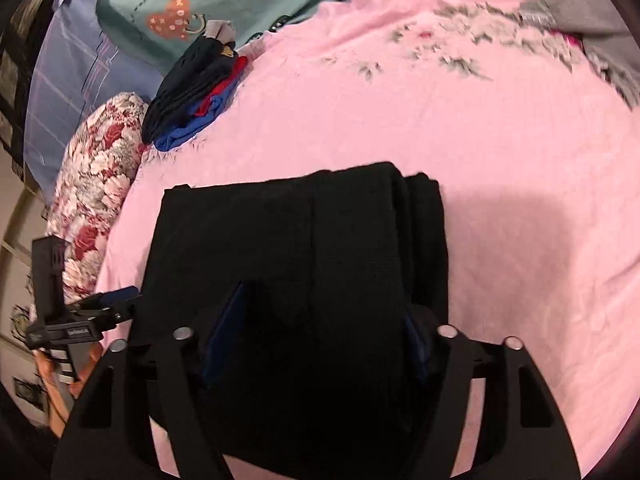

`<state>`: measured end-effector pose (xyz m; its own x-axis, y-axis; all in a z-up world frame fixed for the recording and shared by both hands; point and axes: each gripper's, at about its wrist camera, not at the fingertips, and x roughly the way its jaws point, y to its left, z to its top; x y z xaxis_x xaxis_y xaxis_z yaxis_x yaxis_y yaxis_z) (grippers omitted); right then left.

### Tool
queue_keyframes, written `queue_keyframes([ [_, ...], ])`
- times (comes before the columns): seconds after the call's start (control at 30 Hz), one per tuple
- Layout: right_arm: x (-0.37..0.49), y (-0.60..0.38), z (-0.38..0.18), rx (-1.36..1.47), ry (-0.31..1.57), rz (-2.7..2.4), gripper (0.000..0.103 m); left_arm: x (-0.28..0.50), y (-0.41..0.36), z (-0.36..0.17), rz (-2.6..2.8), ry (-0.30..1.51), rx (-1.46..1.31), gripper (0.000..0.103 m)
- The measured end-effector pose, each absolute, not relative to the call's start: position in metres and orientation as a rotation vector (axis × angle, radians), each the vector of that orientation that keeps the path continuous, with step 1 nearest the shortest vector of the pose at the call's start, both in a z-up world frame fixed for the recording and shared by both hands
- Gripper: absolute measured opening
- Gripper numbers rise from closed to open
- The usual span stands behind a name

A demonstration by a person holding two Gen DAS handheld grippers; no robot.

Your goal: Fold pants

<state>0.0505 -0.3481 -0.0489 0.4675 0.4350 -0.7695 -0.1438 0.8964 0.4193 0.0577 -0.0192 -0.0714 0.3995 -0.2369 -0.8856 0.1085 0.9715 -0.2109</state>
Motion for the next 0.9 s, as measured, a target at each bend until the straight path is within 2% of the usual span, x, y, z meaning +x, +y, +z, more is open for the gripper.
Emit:
queue_keyframes([
  [0.17,0.043,-0.364,-0.037,0.378,0.973,0.375,0.026,0.057,-0.02,-0.071,-0.229,1.124,-0.129,0.101],
  [0.33,0.029,-0.362,-0.017,0.324,0.912,0.339,0.025,0.061,-0.019,-0.07,-0.257,1.137,-0.162,0.101],
  [0.37,0.031,-0.361,-0.021,0.317,0.924,0.33,0.025,0.062,-0.018,-0.071,-0.253,1.133,-0.159,0.101],
  [0.4,0.036,-0.362,-0.031,0.317,0.948,0.314,0.031,0.062,-0.019,-0.071,-0.25,1.13,-0.152,0.101],
  [0.43,0.04,-0.362,-0.04,0.315,0.979,0.296,0.044,0.064,-0.021,-0.073,-0.242,1.141,-0.134,0.101],
  [0.47,0.048,-0.362,-0.056,0.313,1.042,0.275,0.046,0.064,-0.023,-0.072,-0.24,1.142,-0.118,0.101],
  [0.6,0.039,-0.372,-0.044,0.347,1.018,0.302,0.052,0.064,-0.021,-0.063,-0.233,1.134,-0.111,0.101],
  [0.7,0.023,-0.392,-0.035,0.411,1.001,0.356,0.052,0.063,-0.015,-0.059,-0.233,1.114,-0.131,0.101],
  [0.9,0.002,-0.399,-0.05,0.494,1.065,0.415,0.052,0.062,-0.018,-0.071,-0.254,1.158,-0.151,0.101],
])
